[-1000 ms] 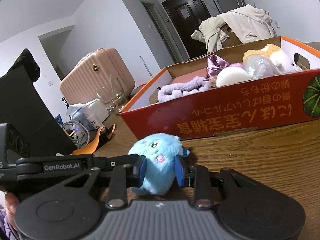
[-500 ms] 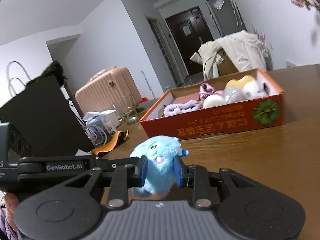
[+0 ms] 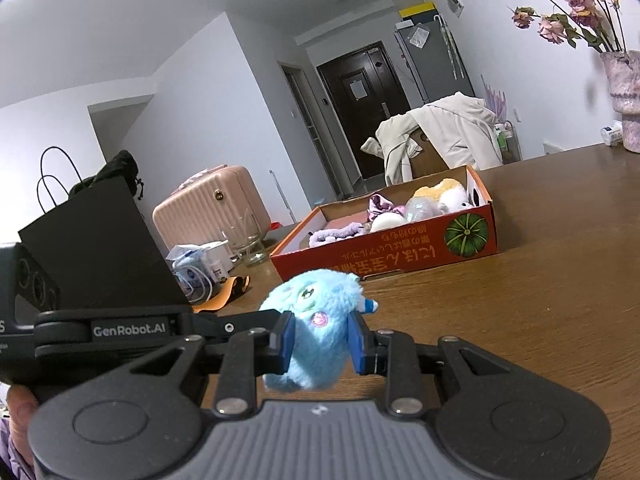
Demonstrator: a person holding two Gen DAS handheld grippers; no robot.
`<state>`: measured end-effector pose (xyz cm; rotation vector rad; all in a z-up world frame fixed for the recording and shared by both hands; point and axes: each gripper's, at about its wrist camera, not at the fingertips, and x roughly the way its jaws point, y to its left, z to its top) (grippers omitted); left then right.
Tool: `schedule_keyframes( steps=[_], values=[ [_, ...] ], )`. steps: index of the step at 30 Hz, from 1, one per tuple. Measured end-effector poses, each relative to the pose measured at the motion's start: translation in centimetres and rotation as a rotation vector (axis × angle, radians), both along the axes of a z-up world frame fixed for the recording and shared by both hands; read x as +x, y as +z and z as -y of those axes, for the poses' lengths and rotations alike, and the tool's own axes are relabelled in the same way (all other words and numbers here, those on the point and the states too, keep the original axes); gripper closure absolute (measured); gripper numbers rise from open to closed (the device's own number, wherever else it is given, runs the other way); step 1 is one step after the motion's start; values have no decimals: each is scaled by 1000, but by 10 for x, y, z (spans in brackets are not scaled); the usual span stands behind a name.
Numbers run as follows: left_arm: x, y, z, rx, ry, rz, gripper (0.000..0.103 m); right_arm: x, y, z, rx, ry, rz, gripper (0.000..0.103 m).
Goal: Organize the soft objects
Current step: 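Carry the light-blue plush toy into the box and open both grippers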
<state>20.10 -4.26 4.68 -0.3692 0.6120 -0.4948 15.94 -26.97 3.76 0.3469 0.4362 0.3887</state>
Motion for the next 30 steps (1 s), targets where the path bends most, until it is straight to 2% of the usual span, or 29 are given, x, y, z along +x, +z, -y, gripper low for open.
schedule_keyframes(
  steps=[3, 6, 9, 12, 18, 23, 26, 28, 30],
  values=[
    [8, 3, 0, -1, 1, 5, 75, 8, 2, 1, 13, 3, 2, 76],
    [28, 13, 2, 13, -4, 37, 75, 32, 15, 2, -7, 14, 24, 76],
    [64, 30, 5, 20, 0, 78, 75, 76, 33, 3, -25, 34, 49, 76],
    [121, 44, 8, 24, -10, 86, 75, 133, 48, 4, -35, 37, 50, 76],
    [234, 38, 4, -3, 46, -17, 75, 257, 48, -3, -28, 60, -47, 76],
    [311, 16, -7, 0, 99, -102, 76, 347, 26, -18, -48, 73, -142, 76],
    [345, -7, -5, 34, 98, -182, 77, 383, 5, -27, -94, 48, -221, 76],
    [358, -22, 1, 70, 82, -238, 83, 398, -12, -32, -154, 15, -276, 79],
    [363, -33, 6, 109, 64, -252, 85, 403, -23, -33, -182, 19, -285, 80]
  ],
)
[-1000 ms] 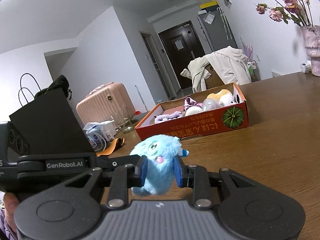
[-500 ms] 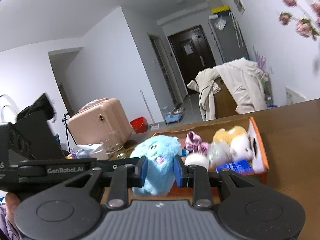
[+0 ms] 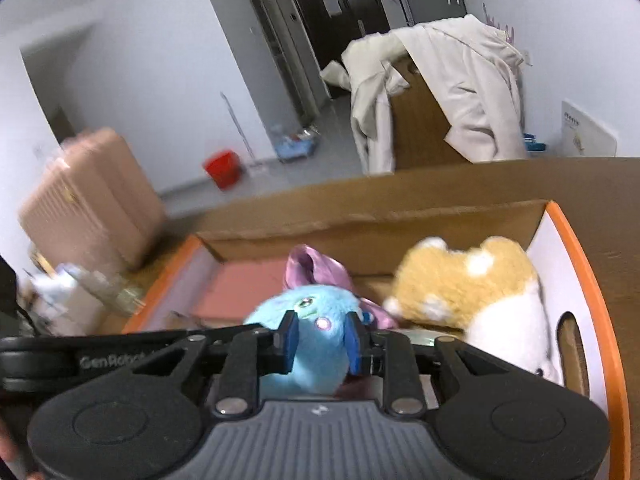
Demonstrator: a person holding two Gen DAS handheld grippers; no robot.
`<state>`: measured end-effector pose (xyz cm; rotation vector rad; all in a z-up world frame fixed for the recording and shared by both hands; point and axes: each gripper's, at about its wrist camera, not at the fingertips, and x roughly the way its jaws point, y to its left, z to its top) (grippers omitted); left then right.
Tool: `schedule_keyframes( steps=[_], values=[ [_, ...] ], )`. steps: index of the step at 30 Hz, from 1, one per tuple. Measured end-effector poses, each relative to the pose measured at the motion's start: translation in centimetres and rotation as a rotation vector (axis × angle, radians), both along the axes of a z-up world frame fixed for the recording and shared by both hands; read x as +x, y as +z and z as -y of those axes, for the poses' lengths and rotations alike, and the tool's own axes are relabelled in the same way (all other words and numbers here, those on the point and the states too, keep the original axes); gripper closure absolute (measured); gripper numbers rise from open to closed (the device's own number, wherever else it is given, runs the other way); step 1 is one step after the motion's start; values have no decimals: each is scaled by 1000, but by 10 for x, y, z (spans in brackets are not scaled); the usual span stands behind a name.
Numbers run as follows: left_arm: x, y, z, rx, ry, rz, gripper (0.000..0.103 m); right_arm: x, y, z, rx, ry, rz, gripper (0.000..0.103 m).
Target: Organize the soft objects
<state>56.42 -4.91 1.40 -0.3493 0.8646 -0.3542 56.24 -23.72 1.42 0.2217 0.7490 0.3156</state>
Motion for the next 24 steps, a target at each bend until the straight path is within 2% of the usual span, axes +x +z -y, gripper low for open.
schedule_keyframes(
  steps=[2, 8, 13, 19, 21, 24],
  values=[
    [1, -8, 0, 5, -20, -7, 83, 1, 0, 2, 15, 7, -22, 79],
    [-2, -7, 0, 23, -9, -8, 84, 4, 0, -2, 2, 25, -47, 79],
    [-8, 3, 0, 50, -19, 8, 80, 1, 7, 1, 11, 15, -39, 75],
    [-48, 47, -14, 155, 7, 137, 76, -34, 39, 15, -44, -23, 35, 74],
    [-64, 64, -23, 186, 28, 182, 67, -51, 55, 26, -66, -42, 57, 74],
    [-92, 88, -37, 258, 82, 262, 62, -79, 82, 44, -110, -67, 94, 71]
  ],
)
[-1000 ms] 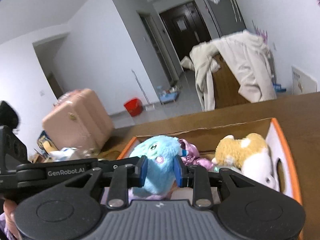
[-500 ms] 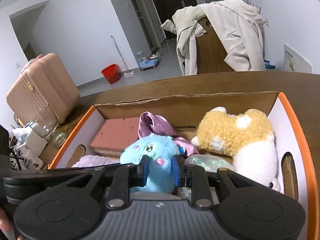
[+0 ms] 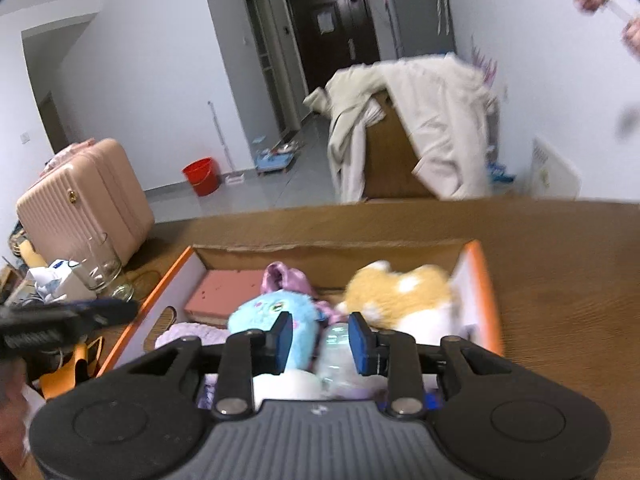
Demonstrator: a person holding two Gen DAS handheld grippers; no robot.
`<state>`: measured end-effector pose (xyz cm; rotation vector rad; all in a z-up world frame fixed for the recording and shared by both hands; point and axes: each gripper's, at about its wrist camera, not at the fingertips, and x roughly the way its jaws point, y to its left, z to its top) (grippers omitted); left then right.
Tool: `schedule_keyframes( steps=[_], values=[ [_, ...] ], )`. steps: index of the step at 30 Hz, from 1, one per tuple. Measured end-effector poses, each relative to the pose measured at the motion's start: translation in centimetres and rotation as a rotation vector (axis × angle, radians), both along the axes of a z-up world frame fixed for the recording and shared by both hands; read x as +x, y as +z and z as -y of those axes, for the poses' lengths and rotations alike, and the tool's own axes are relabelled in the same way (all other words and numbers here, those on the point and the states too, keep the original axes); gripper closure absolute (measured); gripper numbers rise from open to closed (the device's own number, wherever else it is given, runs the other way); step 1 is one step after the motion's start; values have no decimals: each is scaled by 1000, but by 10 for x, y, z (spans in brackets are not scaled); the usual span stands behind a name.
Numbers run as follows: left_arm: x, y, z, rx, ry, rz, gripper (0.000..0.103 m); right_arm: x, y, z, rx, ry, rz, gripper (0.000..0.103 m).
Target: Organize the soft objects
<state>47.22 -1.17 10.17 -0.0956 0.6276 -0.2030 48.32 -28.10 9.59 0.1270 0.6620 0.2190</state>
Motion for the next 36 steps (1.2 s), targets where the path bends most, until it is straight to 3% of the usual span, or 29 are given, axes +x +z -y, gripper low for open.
schedule_keyframes(
  steps=[3, 8, 10, 11, 14, 17, 19, 24, 36],
  values=[
    [-27, 18, -15, 34, 38, 36, 59, -32, 23, 18, -38, -24, 39, 61],
    [-67, 41, -30, 63, 98, 83, 46, -78, 44, 39, -60, -65, 74, 59],
    [-83, 47, -33, 82, 120, 115, 32, -95, 49, 44, -61, -74, 86, 56],
    [-91, 49, -34, 92, 137, 140, 20, -104, 50, 45, -66, -78, 97, 54],
    [-116, 51, -38, 104, 169, 206, 15, -134, 53, 44, -81, -84, 155, 46],
    [-143, 47, -44, 90, 189, 240, 4, -167, 48, 40, -84, -83, 237, 32],
    [-165, 42, -45, 93, 203, 276, 4, -189, 42, 35, -102, -88, 295, 18],
    [-216, 25, -43, 109, 214, 326, 0, -240, 22, 16, -174, -63, 366, 17],
    [-352, -29, -37, 147, 199, 359, 0, -367, -31, -13, -135, -26, 424, 9]
  ],
)
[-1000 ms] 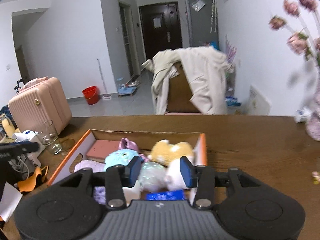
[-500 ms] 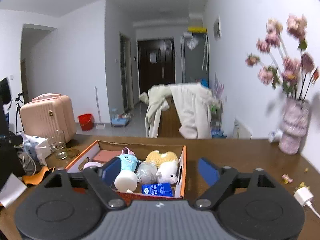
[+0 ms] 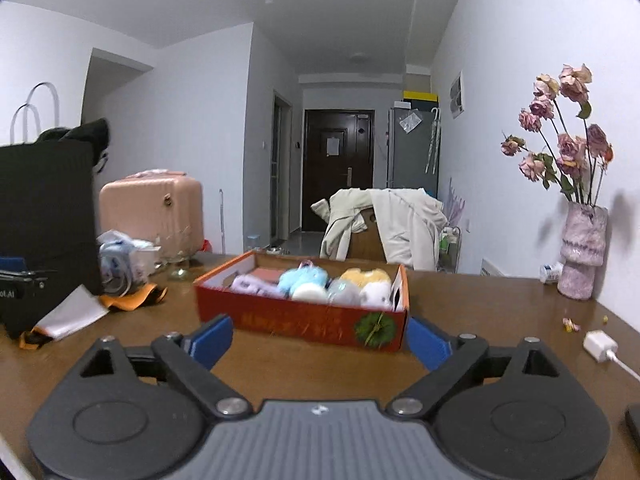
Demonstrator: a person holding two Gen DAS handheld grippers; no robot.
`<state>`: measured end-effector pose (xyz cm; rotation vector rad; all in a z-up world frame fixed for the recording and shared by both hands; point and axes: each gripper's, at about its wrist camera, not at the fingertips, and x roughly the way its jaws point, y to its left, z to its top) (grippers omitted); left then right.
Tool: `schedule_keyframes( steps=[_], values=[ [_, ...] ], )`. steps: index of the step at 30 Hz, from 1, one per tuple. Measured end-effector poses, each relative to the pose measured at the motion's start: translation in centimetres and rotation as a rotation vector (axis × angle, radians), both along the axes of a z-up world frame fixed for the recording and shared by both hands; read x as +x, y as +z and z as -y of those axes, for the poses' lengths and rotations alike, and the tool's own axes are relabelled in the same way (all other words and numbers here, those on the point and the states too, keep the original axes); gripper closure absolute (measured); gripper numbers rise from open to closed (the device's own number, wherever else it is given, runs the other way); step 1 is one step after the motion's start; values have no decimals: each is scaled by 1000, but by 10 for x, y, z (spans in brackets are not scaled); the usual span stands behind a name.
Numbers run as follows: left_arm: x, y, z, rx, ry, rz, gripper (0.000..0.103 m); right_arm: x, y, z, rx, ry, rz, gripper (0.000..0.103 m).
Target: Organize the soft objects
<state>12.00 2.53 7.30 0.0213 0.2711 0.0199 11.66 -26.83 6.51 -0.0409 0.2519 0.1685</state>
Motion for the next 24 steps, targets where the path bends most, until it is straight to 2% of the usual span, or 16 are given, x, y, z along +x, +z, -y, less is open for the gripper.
schedule_keyframes(
  steps=[3, 10, 15, 24],
  values=[
    [-29, -12, -4, -43, -19, -17, 0, -37, -14, -9, 3, 4, -1, 9],
    [-83, -43, -4, -50, 7, -74, 0, -96, -46, -26, 18, 3, -36, 8],
    [-99, -46, -2, -21, -26, -69, 0, -107, -54, -34, -13, 38, -61, 8],
    [-100, -39, 1, -23, -20, -49, 0, -108, -48, -31, 29, 40, -48, 8]
  ],
)
